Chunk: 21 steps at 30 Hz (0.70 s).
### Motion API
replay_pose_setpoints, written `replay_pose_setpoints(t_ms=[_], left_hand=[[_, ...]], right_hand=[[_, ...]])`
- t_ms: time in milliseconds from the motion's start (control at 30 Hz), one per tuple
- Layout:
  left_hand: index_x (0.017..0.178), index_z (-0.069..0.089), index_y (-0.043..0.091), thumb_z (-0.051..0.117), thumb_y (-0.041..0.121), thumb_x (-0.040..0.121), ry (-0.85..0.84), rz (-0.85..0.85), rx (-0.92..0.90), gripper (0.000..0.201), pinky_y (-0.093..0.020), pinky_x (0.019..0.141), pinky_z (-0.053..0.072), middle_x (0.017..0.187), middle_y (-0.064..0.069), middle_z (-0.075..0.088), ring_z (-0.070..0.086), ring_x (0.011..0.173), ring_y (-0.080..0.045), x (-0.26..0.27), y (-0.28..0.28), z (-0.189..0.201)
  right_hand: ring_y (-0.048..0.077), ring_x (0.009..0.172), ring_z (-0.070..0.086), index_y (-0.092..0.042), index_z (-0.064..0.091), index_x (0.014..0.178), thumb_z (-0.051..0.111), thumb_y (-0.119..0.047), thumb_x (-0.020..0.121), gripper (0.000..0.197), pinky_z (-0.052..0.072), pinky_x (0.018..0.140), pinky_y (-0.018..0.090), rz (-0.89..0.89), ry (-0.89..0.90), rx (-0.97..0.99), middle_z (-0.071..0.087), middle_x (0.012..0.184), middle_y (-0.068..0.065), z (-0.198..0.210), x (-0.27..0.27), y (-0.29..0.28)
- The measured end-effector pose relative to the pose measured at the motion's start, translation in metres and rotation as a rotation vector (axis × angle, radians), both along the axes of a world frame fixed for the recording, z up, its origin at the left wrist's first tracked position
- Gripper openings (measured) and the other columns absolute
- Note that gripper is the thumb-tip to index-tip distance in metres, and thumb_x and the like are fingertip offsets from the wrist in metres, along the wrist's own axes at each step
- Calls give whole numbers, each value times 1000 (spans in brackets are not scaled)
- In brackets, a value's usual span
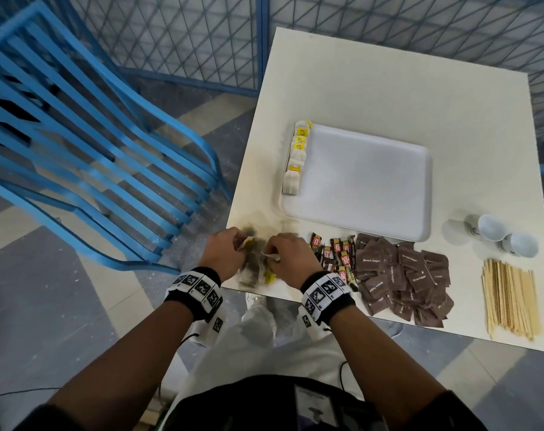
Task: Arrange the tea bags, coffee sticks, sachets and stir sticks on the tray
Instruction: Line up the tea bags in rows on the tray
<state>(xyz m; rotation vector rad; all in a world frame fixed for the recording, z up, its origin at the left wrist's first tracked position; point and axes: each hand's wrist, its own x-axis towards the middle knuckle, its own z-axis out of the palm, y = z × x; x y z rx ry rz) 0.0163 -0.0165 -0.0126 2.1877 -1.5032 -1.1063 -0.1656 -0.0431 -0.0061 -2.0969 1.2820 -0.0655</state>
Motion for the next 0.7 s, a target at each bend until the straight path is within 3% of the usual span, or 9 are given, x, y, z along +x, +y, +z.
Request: replay_pose_setpoints(t_ms=[67,133,233,367,500,567,600,667,700], left_hand=[[99,73,13,70,8,86,3,-6,-23,15,-11,59,34,81,3,64,58,78,-17,-2,-1,2],[96,74,13,72,11,87,8,0,-57,10,-4,56,31,78,4,62,57,76,-17,-4,-5,5],[94,73,13,74,18,88,43,36,-74,8,-4,59,34,83,4,63,57,78,-15,-8,-11,7],[87,69,18,78,33,85,105,119,-96,18,-27,70,46,84,4,68,61,80,-14,-12,-20,11],[85,64,19,78,23,82,222,167,-53,15,-29,68,52,81,2,71,68,78,-18,-16,-33,16],[85,63,12,76,10,84,408,234,-16,13,-37,69,61,85,-8,73,73,83,-29,-20,-41,22],[86,62,7,73,1,86,505,277,-3,13,-35,66,62,88,-13,72,74,84,-33,-23,-44,25],[92,60,1,69,-8,87,657,362,40,14,-31,65,62,93,-23,67,71,81,-34,-30,-50,32],[97,59,0,66,-10,88,734,396,64,15,-38,72,63,98,-28,66,70,81,-33,-34,-54,34]], right_hand=[[27,93,60,-14,68,93,68,-15,82,11,51,84,43,-19,-15,4,68,95,4,0,-3,-2],[25,93,60,-14,69,95,67,-15,84,11,51,84,41,-55,-45,15,68,97,3,1,-6,-6],[21,89,62,-14,71,95,69,-15,83,12,51,81,33,-139,-113,36,70,94,2,3,-11,-13],[8,73,61,-19,72,91,74,-14,82,10,51,68,21,-310,-221,102,70,83,-7,8,-17,-22],[3,66,63,-17,70,87,74,-10,82,9,51,62,18,-423,-384,26,66,76,-10,15,-19,-33],[1,66,59,-17,69,86,74,-11,82,9,47,63,14,-423,-397,-32,65,77,-11,19,-18,-41],[1,68,58,-18,68,86,74,-12,82,9,44,64,12,-409,-386,-53,65,79,-10,20,-17,-45],[4,75,58,-19,67,87,75,-17,83,9,44,68,14,-372,-349,-85,66,85,-8,21,-14,-52],[5,77,59,-19,67,88,75,-19,83,10,45,69,16,-360,-334,-97,66,88,-6,21,-13,-55]])
